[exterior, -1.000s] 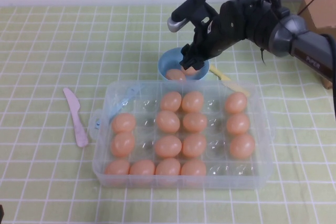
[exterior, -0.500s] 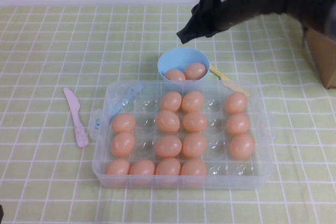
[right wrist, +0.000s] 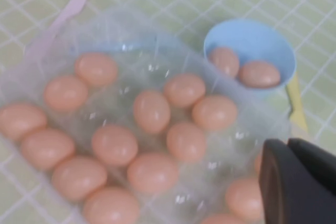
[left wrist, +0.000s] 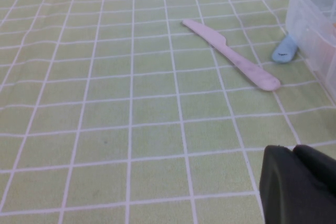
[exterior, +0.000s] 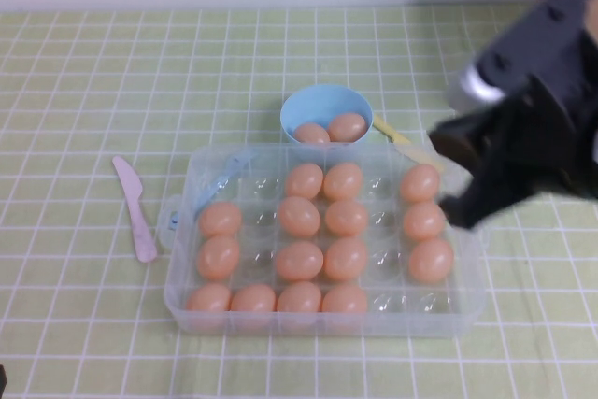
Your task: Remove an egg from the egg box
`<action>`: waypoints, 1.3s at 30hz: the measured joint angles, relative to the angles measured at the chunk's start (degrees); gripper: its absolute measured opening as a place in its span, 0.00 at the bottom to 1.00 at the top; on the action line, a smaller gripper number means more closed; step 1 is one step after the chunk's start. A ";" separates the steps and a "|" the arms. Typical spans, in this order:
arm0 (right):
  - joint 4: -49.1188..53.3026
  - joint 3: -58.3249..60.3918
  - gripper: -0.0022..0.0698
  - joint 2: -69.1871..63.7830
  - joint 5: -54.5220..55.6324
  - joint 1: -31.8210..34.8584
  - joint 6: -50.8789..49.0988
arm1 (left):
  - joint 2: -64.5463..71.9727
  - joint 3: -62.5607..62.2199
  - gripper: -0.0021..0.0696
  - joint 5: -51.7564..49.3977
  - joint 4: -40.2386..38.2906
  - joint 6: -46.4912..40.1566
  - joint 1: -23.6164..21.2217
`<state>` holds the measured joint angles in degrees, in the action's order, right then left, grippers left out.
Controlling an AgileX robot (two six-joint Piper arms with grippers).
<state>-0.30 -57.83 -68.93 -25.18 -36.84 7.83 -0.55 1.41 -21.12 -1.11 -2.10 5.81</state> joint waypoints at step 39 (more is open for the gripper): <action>-6.60 57.71 0.01 69.41 12.95 39.64 -1.72 | 0.00 0.00 0.02 0.00 0.00 0.00 0.00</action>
<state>-6.90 -0.12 0.47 -12.23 2.80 6.12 -0.55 1.41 -21.12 -1.11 -2.10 5.81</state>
